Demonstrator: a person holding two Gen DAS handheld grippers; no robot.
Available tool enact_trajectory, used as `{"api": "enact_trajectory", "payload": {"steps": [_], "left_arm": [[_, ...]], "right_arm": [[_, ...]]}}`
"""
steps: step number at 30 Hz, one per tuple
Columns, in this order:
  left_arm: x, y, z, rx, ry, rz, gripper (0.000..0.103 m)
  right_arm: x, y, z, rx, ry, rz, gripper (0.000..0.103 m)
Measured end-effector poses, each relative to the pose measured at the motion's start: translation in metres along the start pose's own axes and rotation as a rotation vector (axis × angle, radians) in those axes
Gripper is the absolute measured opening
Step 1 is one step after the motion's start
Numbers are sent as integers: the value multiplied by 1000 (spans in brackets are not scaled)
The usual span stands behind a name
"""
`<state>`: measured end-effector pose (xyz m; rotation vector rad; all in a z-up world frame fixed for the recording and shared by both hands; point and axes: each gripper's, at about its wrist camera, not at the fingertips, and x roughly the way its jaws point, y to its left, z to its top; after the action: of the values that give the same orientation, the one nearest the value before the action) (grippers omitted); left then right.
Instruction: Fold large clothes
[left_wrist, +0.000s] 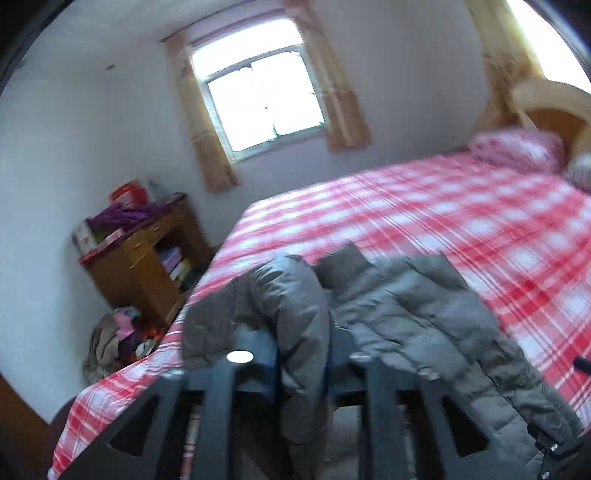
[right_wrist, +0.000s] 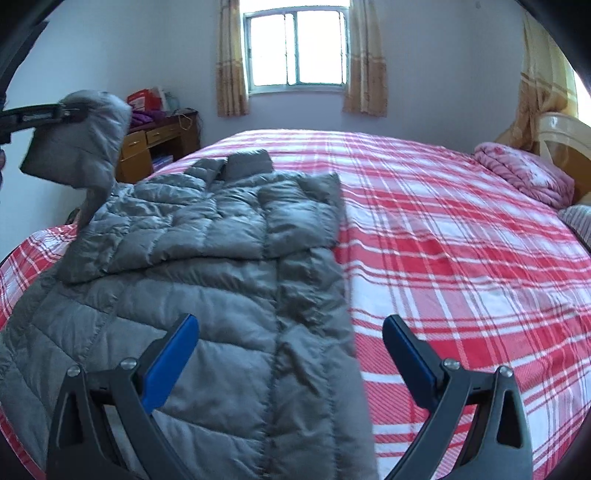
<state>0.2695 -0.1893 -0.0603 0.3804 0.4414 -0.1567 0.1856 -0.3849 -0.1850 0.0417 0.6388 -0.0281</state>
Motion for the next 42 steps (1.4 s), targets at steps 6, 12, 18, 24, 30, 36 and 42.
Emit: {"api": "enact_trajectory", "payload": {"steps": [6, 12, 18, 24, 30, 36, 42], "left_arm": [[-10, -13, -13, 41, -90, 57, 92], [23, 61, -59, -49, 26, 195, 93], [83, 128, -136, -122, 288, 386, 93], [115, 133, -174, -170, 397, 401, 93], [113, 141, -181, -210, 397, 366, 93], [113, 141, -181, -209, 398, 363, 93], [90, 158, -160, -226, 408, 283, 93]], "right_arm": [[0, -19, -1, 26, 32, -19, 101], [0, -13, 16, 31, 34, 31, 102], [32, 30, 59, 31, 60, 164, 103], [110, 52, 88, 98, 178, 136, 80], [122, 55, 81, 105, 210, 174, 19], [104, 36, 67, 104, 198, 114, 17], [103, 23, 67, 110, 225, 60, 39]]}}
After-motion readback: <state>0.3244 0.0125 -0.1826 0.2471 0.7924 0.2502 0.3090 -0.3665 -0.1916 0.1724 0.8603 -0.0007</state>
